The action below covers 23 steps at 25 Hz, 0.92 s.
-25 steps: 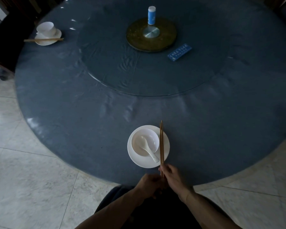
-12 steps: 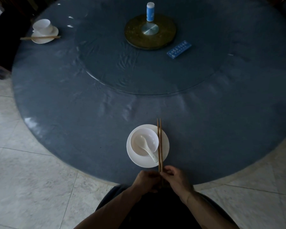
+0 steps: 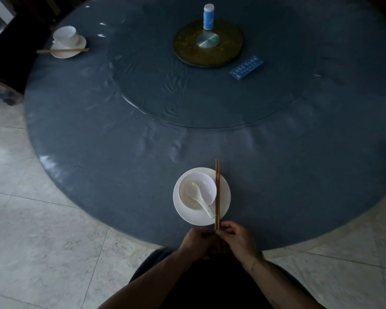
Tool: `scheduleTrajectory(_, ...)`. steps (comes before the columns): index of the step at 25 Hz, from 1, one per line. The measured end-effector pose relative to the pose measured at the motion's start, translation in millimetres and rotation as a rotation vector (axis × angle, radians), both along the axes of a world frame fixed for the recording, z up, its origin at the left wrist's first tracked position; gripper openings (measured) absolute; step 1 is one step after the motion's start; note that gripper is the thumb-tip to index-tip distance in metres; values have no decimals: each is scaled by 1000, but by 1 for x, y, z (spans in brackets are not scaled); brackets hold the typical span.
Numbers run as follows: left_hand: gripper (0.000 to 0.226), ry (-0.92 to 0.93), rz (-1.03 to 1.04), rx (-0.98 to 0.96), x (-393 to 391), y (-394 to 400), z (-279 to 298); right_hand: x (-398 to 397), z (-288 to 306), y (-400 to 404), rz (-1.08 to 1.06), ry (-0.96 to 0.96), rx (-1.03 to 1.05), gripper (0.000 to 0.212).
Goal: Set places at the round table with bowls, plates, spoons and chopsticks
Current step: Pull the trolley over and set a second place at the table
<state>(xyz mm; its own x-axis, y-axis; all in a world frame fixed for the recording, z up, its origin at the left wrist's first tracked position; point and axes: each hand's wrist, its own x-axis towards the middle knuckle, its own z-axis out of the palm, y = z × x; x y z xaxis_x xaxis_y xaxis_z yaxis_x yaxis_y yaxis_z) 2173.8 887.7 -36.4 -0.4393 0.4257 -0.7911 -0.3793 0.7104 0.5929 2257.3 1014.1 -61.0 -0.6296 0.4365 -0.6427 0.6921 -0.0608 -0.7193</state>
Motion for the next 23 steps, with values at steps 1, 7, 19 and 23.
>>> scheduleTrajectory(1, 20, 3, 0, -2, 0, 0, 0, 0, 0, 0, 1, -3, -10, 15)
scheduleTrajectory(7, 19, 34, 15, -26, 2, -2, -1, 2, -2, 3, 23, -9, 7, 17)
scheduleTrajectory(19, 11, 412, -22, -137, -34, -59, 30, -39, 86, 75, 625, 70, 810, 19)
scheduleTrajectory(23, 16, 640, -61, -167, -65, -107, 62, -86, 120, 39, 746, 208, 874, 21)
